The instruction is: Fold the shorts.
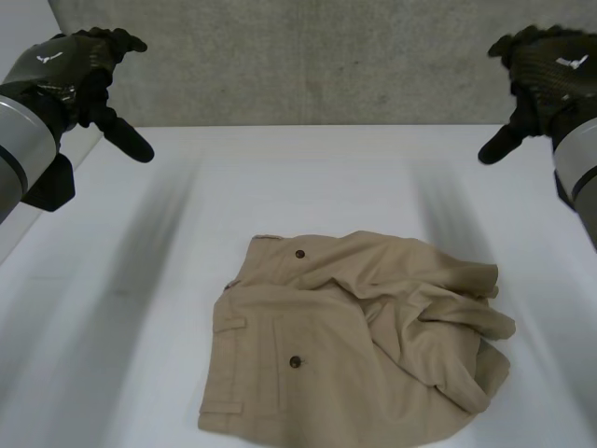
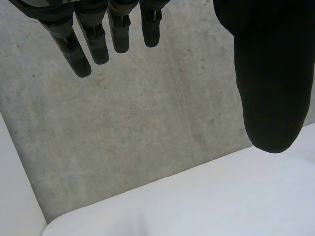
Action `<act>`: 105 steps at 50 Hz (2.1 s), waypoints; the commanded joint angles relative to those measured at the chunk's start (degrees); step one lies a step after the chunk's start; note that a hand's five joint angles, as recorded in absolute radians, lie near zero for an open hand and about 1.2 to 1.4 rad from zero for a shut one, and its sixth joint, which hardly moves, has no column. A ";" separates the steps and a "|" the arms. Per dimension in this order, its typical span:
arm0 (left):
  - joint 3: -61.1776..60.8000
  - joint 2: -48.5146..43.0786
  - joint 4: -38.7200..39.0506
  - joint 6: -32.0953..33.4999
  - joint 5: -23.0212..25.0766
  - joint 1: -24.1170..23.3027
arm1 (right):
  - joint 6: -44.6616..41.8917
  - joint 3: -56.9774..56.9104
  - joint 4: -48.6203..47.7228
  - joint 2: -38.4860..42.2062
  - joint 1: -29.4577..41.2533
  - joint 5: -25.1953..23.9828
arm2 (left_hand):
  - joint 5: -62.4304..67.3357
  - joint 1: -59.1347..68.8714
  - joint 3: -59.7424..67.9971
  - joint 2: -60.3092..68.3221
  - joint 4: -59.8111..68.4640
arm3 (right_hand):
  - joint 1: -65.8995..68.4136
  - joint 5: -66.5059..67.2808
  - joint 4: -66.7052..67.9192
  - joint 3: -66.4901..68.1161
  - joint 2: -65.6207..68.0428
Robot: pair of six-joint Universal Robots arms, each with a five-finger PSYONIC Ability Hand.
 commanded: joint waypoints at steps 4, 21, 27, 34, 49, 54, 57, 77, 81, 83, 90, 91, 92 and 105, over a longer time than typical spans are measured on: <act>-0.86 0.44 -0.51 0.08 -0.14 -1.14 | 0.56 -0.71 0.41 -3.11 -1.98 -1.21 | -2.73 -0.54 -2.02 -1.44 -1.70 | -1.73 -4.03 -3.28 -2.00 -2.93; -3.67 -6.14 -0.77 15.35 0.74 -7.02 | -5.68 0.43 3.75 -3.90 -1.80 -6.30 | 0.68 2.87 1.39 1.97 1.71 | -1.73 -4.03 -3.28 -2.00 -2.93; -4.55 -13.60 -1.04 26.44 -0.05 -13.26 | -7.35 1.49 4.01 -3.28 -1.27 -7.36 | 6.56 8.75 7.27 7.85 7.59 | -1.73 -4.03 -3.28 -2.00 -2.93; -4.46 -21.61 -0.07 26.54 -0.05 -13.80 | -7.53 1.93 3.92 -1.18 -1.27 -7.45 | 8.07 10.26 8.79 9.36 9.10 | -1.73 -4.03 -3.28 -2.00 -2.93; -4.81 -30.23 6.70 26.54 -3.57 -14.06 | -9.90 2.98 3.57 -0.82 -1.19 -7.54 | 35.50 37.69 36.21 36.79 36.53 | -1.73 -4.03 -3.28 -2.00 -2.93; -4.99 -30.23 6.96 26.45 -3.57 -14.15 | -10.61 3.24 3.57 -0.82 -1.19 -7.54 | 39.86 42.05 40.58 41.15 40.89 | -1.73 -4.03 -3.28 -2.00 -2.93; -5.34 -30.23 7.14 26.10 -3.31 -14.41 | -10.61 3.33 3.57 -0.82 -1.19 -7.45 | 40.55 42.74 41.26 41.84 41.58 | -1.73 -4.03 -3.28 -2.00 -2.93; -3.32 -30.06 7.49 25.13 -4.71 -15.55 | -10.61 3.51 3.57 0.14 -1.10 -7.45 | 67.27 69.46 67.98 68.56 68.30 | -1.73 -4.03 -3.28 -2.00 -2.93; -1.30 -29.27 10.21 25.48 -11.99 -12.58 | -10.61 3.51 3.57 0.23 -1.10 -7.45 | 67.27 69.46 67.98 68.56 68.30 | -1.73 -4.03 -3.28 -2.00 -2.93; -0.51 -28.30 12.06 26.36 -16.91 -9.06 | -10.61 3.42 3.48 0.23 -1.10 -7.45 | 67.27 69.46 67.98 68.56 68.30 | -1.73 -4.03 -3.28 -2.00 -2.93; 0.37 -21.36 20.05 34.88 -19.48 3.06 | -10.61 3.42 3.48 0.23 -1.10 -7.54 | 67.27 69.46 67.98 68.56 68.30 | -1.73 -4.03 -3.28 -2.00 -2.93; 0.46 -20.83 21.19 36.19 -19.39 4.47 | -10.61 3.42 3.48 0.32 -1.10 -7.54 | 67.27 69.46 67.98 68.56 68.30 | -1.73 -4.03 -3.28 -2.00 -2.93; 0.55 -20.39 22.33 37.69 -19.39 5.88 | -10.52 3.42 3.48 0.49 -1.01 -7.45 | 67.27 69.46 67.98 68.56 68.30 | -1.73 -4.03 -3.28 -2.00 -2.93; -0.33 -17.23 30.52 42.90 -14.73 4.59 | -10.61 3.33 3.48 2.87 -0.04 -7.36 | 67.27 69.46 67.98 68.56 68.30 | -1.73 -4.03 -3.28 -2.00 -2.93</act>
